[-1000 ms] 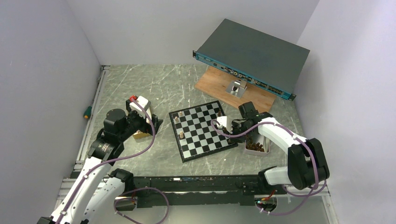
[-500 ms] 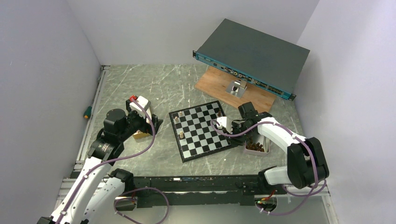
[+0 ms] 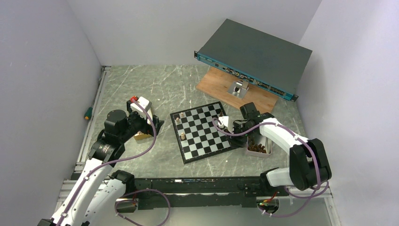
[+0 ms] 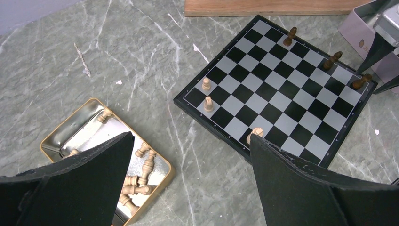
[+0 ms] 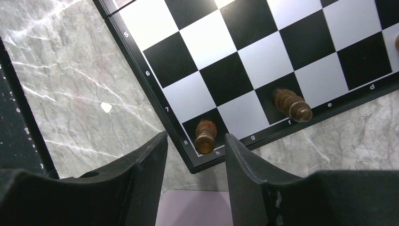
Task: Set up the chess pieces on the board
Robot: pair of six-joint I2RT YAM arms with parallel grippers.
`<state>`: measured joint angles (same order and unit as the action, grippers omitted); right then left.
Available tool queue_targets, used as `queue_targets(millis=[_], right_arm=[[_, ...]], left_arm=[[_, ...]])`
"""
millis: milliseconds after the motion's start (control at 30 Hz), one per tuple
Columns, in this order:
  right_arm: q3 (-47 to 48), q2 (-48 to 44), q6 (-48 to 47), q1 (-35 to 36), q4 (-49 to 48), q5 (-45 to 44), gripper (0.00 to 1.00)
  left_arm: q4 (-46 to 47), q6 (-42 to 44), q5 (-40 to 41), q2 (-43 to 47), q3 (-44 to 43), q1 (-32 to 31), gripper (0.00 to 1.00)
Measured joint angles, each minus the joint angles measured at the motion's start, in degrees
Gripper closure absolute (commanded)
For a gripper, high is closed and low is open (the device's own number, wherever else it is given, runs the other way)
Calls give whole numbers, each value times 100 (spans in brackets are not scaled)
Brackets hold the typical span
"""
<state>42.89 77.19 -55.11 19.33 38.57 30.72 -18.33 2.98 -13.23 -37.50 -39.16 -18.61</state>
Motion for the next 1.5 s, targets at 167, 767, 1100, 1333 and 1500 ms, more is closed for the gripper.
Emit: queue_targets(millis=[167,767,1100,1333,1500], right_arm=[[66,0,195,0,-72,61,53],[122,87,442,92,-181,59,69],[122,87,435,92,-181,-103,75],[122,87,433,92,-179,-190,80],[122,87,422,94,-177,-195,81]], left_arm=[[0,0,0,-2,0,4,1],[-2,0,0,-24,0,22,1],[0,0,0,-24,0,22,1],[-2,0,0,-24,0,22,1],[0,0,0,-24,0,22,1]])
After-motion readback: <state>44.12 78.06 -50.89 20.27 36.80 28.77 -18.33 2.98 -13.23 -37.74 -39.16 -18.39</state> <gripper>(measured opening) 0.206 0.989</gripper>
